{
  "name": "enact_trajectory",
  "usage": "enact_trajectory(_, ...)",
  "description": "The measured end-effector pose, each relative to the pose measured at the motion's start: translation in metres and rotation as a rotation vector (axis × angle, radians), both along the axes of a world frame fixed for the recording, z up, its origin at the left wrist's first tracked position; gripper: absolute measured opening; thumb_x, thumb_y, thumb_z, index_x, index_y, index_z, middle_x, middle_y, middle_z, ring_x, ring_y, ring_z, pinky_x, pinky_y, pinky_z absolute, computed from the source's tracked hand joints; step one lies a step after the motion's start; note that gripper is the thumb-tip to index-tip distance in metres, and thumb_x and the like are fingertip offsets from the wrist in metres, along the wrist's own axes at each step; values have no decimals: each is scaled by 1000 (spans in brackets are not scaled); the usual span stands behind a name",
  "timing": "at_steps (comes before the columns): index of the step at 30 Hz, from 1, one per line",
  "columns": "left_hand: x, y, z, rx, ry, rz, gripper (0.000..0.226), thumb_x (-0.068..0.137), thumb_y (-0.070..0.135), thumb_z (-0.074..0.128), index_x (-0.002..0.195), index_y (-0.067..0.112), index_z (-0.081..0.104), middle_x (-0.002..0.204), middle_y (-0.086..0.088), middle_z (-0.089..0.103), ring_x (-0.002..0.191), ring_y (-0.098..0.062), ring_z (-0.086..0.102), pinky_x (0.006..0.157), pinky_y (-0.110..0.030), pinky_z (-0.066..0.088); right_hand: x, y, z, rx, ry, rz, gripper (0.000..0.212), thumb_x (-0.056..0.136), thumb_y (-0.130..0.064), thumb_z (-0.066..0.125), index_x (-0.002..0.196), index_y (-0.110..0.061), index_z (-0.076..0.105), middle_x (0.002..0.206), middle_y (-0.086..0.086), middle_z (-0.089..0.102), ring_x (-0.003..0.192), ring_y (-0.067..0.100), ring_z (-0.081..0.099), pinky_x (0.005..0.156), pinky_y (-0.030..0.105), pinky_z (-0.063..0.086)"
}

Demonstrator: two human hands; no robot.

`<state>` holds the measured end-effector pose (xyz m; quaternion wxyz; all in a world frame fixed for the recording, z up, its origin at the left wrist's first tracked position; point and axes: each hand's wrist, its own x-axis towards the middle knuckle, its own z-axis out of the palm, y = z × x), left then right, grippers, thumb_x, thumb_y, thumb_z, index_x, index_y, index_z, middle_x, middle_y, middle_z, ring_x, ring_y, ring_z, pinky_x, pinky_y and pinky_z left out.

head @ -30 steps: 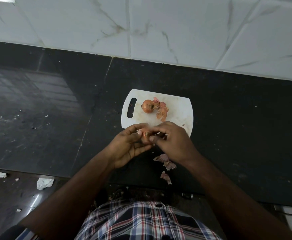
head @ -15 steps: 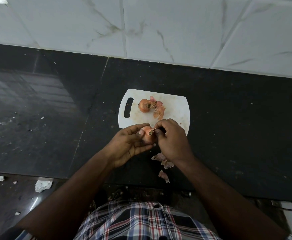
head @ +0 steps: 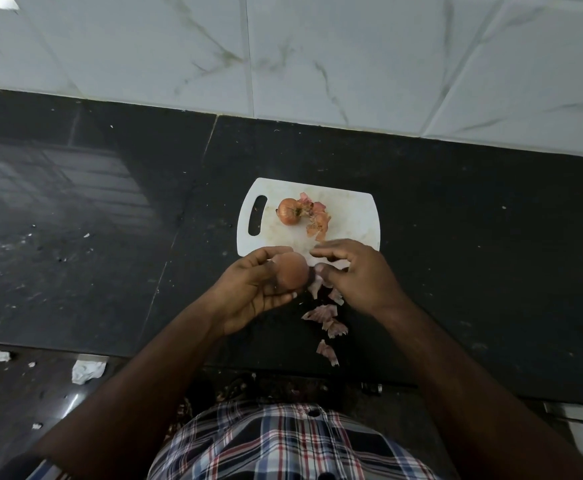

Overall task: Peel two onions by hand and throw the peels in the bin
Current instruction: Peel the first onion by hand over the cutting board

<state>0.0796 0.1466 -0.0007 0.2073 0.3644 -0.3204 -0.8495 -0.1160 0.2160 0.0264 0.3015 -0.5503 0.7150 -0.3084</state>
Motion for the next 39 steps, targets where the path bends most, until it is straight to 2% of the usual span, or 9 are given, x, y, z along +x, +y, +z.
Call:
enact_trajectory(3,-1,1,2,-74,-33,-72,40,95,37,53,128,18,64,112,-14,70,90,-21,69,71,-28,56,7,-4,6,-64,-62,146,35,87,-15,74,118,-31,71,114,-14,66,102,1,61,90,13,47)
enact_trajectory(6,-1,2,0,-127,-32,-89,52,92,49,52,136,22,59,107,-8,70,81,-12,66,67,-23,53,12,-8,5,-114,-29,101,29,84,-13,76,110,-25,76,104,-10,67,92,5,63,83,18,49)
enact_trajectory(10,-3,4,0,-224,-63,-81,65,75,18,82,134,19,55,95,-1,70,77,-9,65,61,-23,47,15,-6,2,-176,19,44,18,85,-12,75,101,-19,78,93,-7,70,85,1,62,77,11,47)
enact_trajectory(21,-2,1,-4,-181,-10,-45,47,78,15,74,124,16,64,104,-7,68,86,-15,64,69,-25,47,31,-6,2,-76,-60,-94,8,95,-15,63,96,-19,70,89,-8,68,82,2,62,68,10,47)
enact_trajectory(25,4,-2,-3,-143,85,-33,42,84,15,66,125,14,64,104,-8,68,71,-9,58,61,-22,47,20,-8,-5,22,-301,-258,15,99,-12,55,90,-19,64,86,2,70,63,11,62,55,27,52)
enact_trajectory(27,10,-5,-2,-147,98,-26,42,85,15,64,127,14,64,109,-11,67,70,-10,55,59,-21,47,7,-5,-12,81,-310,-274,17,99,-11,56,87,-20,64,83,2,71,63,14,64,60,36,57)
enact_trajectory(30,15,-8,-1,-130,104,-40,47,87,18,63,134,13,59,111,-11,68,78,-15,63,63,-24,53,-5,4,-24,130,-183,-204,14,94,-11,65,90,-21,73,84,-2,74,73,12,69,67,31,57)
enact_trajectory(35,15,-7,-6,-51,145,-68,47,92,11,60,139,11,56,128,-24,63,107,-34,68,78,-33,61,-3,8,-22,137,-78,-61,30,91,-14,68,119,-24,72,121,-8,69,111,6,62,97,22,48)
enact_trajectory(39,10,-7,-5,-58,121,-56,59,82,11,71,139,12,54,122,-19,68,100,-28,72,73,-31,61,9,-2,3,-21,-157,74,39,86,-23,75,124,-29,68,113,-12,68,99,4,64,90,22,51)
